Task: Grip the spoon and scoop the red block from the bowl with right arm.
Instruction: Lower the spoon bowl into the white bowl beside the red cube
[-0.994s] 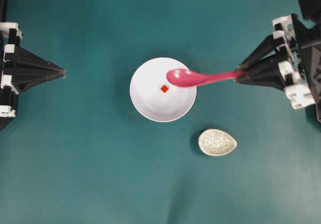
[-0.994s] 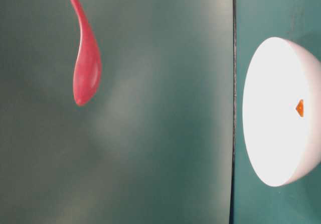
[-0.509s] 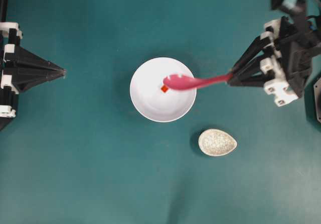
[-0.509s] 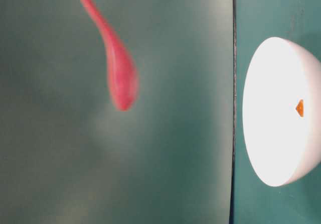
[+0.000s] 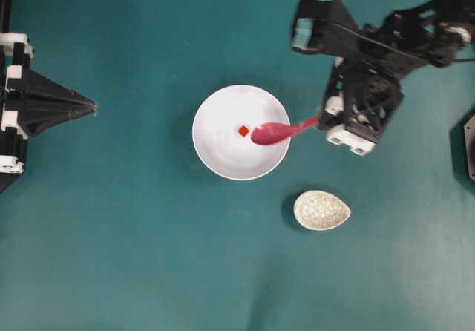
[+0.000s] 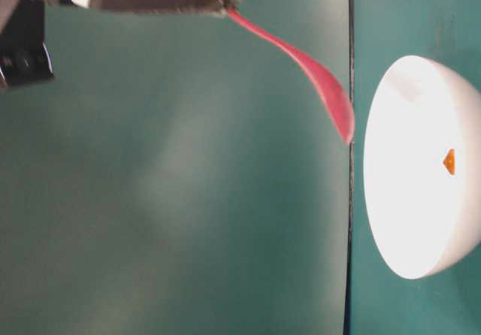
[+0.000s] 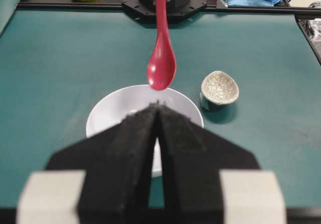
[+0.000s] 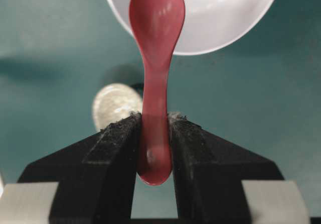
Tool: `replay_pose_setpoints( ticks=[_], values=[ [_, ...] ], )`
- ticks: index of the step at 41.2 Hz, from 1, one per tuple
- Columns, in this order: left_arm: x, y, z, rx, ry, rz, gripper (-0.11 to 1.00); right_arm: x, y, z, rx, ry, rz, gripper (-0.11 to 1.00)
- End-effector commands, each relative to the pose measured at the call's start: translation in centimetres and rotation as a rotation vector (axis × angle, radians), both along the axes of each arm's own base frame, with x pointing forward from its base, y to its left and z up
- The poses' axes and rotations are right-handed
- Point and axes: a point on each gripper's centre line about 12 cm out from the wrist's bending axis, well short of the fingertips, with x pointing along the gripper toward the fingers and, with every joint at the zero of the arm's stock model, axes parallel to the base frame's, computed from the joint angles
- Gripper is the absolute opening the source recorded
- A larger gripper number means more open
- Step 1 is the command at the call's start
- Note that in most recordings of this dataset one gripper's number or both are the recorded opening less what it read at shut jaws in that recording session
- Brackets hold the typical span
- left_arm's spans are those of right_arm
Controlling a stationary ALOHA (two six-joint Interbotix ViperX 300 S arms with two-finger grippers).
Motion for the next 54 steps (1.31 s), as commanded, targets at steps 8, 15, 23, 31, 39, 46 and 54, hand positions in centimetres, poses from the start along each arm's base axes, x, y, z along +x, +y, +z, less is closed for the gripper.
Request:
replay_pose_setpoints(
  ticks=[8,15,23,31,39,46,54],
  values=[
    [0.3,0.0,0.9,0.002,-0.021,0.001,0.00,1.8,-0.9,0.5,-0.054,0.027,0.018,0.26],
    [0.3,0.0,0.9,0.002,-0.021,0.000,0.00,2.3,-1.1,-1.0,-0.073,0.071,0.032,0.26],
    [0.3,0.0,1.0,0.003,-0.023,0.001,0.00,3.0,-0.9,-2.6,-0.083,0.110,0.051,0.26],
    [0.2,0.0,1.0,0.005,-0.024,0.001,0.00,3.5,-1.0,-3.8,-0.086,0.134,0.056,0.26],
    [0.3,0.0,1.0,0.008,-0.023,0.001,0.00,3.9,-1.0,-4.2,-0.091,0.127,0.056,0.26],
    [0.3,0.0,1.0,0.008,-0.023,0.001,0.00,4.1,-1.0,-4.3,-0.094,0.113,0.052,0.26],
    [0.3,0.0,1.0,0.010,-0.023,0.001,0.00,4.3,-1.0,-4.9,-0.092,0.126,0.054,0.26]
  ],
)
